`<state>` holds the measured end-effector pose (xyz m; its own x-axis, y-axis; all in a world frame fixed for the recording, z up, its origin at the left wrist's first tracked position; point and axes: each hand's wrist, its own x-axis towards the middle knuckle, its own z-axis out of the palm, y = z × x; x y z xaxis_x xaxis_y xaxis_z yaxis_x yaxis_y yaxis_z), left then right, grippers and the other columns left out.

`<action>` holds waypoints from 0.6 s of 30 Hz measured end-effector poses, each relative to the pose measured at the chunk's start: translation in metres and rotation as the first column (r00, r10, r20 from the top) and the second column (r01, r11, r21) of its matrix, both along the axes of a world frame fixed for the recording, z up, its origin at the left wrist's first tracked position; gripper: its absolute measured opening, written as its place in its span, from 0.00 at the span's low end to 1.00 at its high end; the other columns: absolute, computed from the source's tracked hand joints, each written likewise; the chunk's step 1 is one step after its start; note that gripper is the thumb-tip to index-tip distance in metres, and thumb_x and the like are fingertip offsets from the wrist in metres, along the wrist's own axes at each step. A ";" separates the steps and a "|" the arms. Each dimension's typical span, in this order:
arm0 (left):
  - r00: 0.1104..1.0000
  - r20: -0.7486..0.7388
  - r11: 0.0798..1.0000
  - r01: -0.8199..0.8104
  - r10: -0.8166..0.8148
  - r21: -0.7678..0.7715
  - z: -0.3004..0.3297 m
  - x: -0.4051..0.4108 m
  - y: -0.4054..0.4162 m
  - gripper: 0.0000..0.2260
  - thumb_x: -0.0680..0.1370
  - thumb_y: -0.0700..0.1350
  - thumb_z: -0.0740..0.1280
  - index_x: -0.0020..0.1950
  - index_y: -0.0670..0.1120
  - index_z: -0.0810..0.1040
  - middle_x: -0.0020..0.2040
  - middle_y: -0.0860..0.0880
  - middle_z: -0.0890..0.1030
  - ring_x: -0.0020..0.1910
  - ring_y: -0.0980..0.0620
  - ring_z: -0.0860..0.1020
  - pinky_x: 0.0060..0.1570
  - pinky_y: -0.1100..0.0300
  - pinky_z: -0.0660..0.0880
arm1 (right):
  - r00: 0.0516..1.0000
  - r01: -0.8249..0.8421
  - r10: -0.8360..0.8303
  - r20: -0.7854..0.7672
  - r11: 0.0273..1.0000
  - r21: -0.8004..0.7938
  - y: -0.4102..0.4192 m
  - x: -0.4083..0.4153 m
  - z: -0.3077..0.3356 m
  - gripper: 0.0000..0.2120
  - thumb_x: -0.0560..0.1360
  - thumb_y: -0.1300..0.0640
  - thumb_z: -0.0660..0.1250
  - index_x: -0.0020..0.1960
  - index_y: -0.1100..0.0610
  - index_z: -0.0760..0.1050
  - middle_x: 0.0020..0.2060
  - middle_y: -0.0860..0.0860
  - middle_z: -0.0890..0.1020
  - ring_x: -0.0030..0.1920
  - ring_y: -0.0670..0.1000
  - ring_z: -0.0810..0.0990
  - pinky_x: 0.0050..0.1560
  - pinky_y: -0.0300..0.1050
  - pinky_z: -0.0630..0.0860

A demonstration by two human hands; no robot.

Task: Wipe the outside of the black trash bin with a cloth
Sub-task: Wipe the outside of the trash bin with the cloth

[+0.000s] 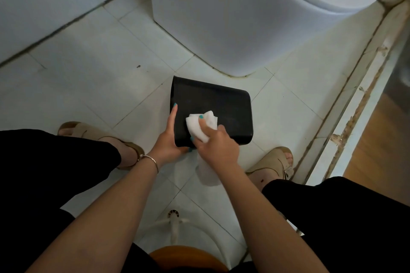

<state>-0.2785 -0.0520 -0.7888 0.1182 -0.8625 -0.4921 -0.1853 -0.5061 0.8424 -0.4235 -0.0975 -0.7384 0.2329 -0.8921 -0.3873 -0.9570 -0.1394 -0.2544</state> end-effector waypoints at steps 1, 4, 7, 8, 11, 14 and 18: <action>1.000 0.009 1.000 0.010 -0.010 -0.004 -0.001 0.001 -0.001 0.56 0.69 0.37 0.76 0.74 0.68 0.36 0.60 0.51 0.76 0.52 0.51 0.79 0.52 0.58 0.77 | 1.000 -0.010 0.010 -0.017 1.000 -0.011 -0.004 -0.008 0.000 0.26 0.75 0.37 0.62 0.71 0.32 0.60 0.52 0.50 0.71 0.48 0.56 0.78 0.43 0.46 0.72; 0.999 -0.019 0.999 0.030 -0.031 -0.019 -0.002 0.002 0.000 0.56 0.69 0.35 0.75 0.74 0.69 0.37 0.63 0.54 0.71 0.51 0.58 0.78 0.45 0.67 0.76 | 0.991 0.133 -0.133 -0.030 0.991 0.022 -0.017 -0.049 -0.002 0.26 0.73 0.37 0.64 0.69 0.30 0.62 0.54 0.50 0.71 0.53 0.56 0.77 0.48 0.48 0.72; 0.998 -0.055 0.999 0.025 -0.026 -0.028 -0.001 0.002 0.000 0.56 0.70 0.34 0.75 0.74 0.70 0.38 0.65 0.57 0.69 0.52 0.60 0.78 0.45 0.68 0.77 | 0.958 0.278 -0.276 -0.075 0.961 0.016 -0.028 -0.082 -0.005 0.26 0.73 0.37 0.64 0.70 0.32 0.62 0.51 0.51 0.71 0.54 0.57 0.77 0.52 0.51 0.75; 0.998 -0.055 0.999 0.023 -0.025 -0.030 -0.001 0.001 -0.001 0.56 0.70 0.34 0.75 0.74 0.70 0.38 0.65 0.57 0.68 0.51 0.61 0.77 0.44 0.69 0.77 | 0.952 0.294 -0.292 -0.090 0.956 0.013 -0.028 -0.084 -0.004 0.27 0.73 0.37 0.64 0.71 0.33 0.62 0.51 0.51 0.71 0.54 0.58 0.77 0.53 0.52 0.75; 0.999 -0.047 0.999 0.011 -0.013 -0.041 -0.002 -0.001 -0.002 0.56 0.69 0.33 0.75 0.74 0.70 0.38 0.65 0.58 0.67 0.50 0.64 0.76 0.45 0.72 0.75 | 0.910 0.412 -0.409 -0.060 0.911 0.034 -0.020 -0.064 -0.007 0.27 0.74 0.38 0.64 0.72 0.38 0.62 0.57 0.53 0.73 0.56 0.59 0.77 0.55 0.50 0.72; 0.998 -0.055 0.999 -0.016 0.013 -0.045 -0.004 0.000 -0.001 0.56 0.68 0.35 0.76 0.74 0.71 0.40 0.63 0.57 0.73 0.53 0.59 0.78 0.51 0.64 0.77 | 0.968 0.251 -0.252 0.012 0.967 0.034 0.006 -0.024 -0.007 0.29 0.75 0.38 0.63 0.73 0.35 0.58 0.61 0.52 0.70 0.57 0.58 0.76 0.52 0.49 0.72; 0.999 -0.050 1.000 -0.007 0.006 -0.029 -0.005 0.002 -0.002 0.56 0.68 0.37 0.78 0.74 0.70 0.40 0.63 0.56 0.73 0.56 0.54 0.78 0.58 0.57 0.75 | 1.000 0.014 -0.014 0.012 1.000 0.002 0.013 -0.001 -0.001 0.27 0.76 0.38 0.61 0.73 0.34 0.57 0.57 0.51 0.70 0.49 0.56 0.77 0.43 0.45 0.73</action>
